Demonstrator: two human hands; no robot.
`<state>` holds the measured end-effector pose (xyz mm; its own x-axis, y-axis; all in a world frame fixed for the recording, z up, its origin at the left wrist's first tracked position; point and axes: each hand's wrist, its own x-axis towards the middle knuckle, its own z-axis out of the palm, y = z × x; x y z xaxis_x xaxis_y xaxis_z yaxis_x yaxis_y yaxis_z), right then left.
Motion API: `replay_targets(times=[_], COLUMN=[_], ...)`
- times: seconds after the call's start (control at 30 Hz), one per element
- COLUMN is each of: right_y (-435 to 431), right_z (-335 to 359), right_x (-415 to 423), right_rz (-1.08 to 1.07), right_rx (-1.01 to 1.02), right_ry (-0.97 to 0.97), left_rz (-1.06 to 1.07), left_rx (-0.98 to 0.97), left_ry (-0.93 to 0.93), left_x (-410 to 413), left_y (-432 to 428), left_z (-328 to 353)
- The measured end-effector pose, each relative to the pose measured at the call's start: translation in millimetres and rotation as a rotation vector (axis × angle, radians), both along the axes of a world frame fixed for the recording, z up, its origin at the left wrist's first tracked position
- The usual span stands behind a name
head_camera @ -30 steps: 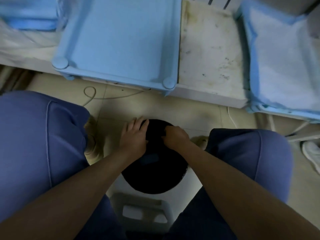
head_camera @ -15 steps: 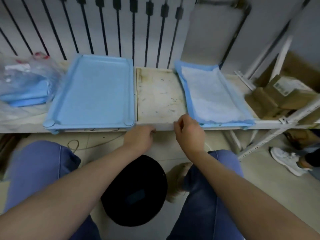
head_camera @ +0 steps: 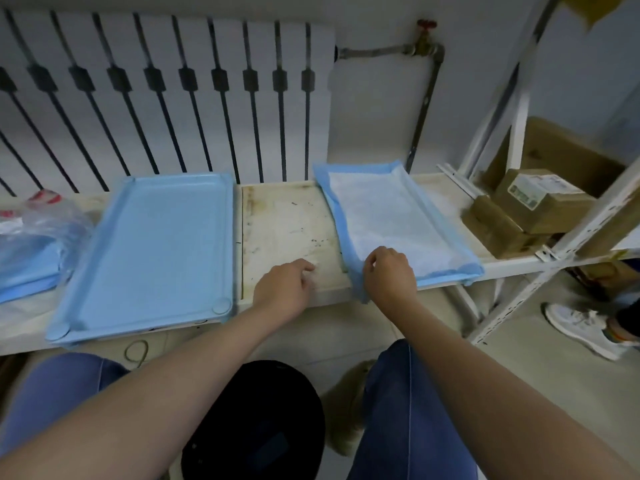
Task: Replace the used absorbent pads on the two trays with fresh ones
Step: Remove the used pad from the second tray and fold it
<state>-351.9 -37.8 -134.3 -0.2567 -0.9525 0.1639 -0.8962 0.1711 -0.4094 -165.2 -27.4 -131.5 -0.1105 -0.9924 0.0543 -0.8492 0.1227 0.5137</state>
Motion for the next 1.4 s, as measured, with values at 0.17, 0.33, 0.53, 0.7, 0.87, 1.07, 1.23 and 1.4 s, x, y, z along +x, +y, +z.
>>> replay_targets(times=[0.17, 0.33, 0.53, 0.7, 0.87, 1.07, 1.23, 1.4], right_y=[-10.3, -14.9, -23.4, -33.4, -31.0, -27.7, -30.4, -34.1], right_z=[11.6, 16.4, 25.5, 27.6, 22.5, 24.7, 30.5, 40.1], right_x=[-9.3, -10.1, -16.4, -16.2, -12.0, 6.8, 30.2, 66.3], right_rz=[0.067, 0.018, -0.203, -0.162, 0.042, 0.249, 0.252, 0.266], right_rx=[-0.042, -0.112, -0.224, -0.239, -0.087, 0.101, 0.157, 0.187], right_ry=[-0.182, -0.383, -0.847, -1.178, -1.148, -1.066, -0.920, -1.040], left_rz=[0.058, 0.068, 0.131, 0.200, 0.257, 0.109, 0.060, 0.125], left_rx=[0.105, 0.160, 0.312, 0.344, 0.351, 0.319, 0.082, -0.062], left_ry=[0.136, 0.215, 0.523, 0.718, 0.880, 0.564, 0.093, -0.028], left_x=[-20.7, -40.2, -61.7, -74.9, -66.9, -40.4, -6.8, 48.0], left_y=[-27.4, -43.7, -71.7, -95.5, -119.3, -123.5, -118.2, -114.7], left_z=[3.8, 5.5, 16.3, 34.3, 47.7, 38.6, 39.1, 60.2])
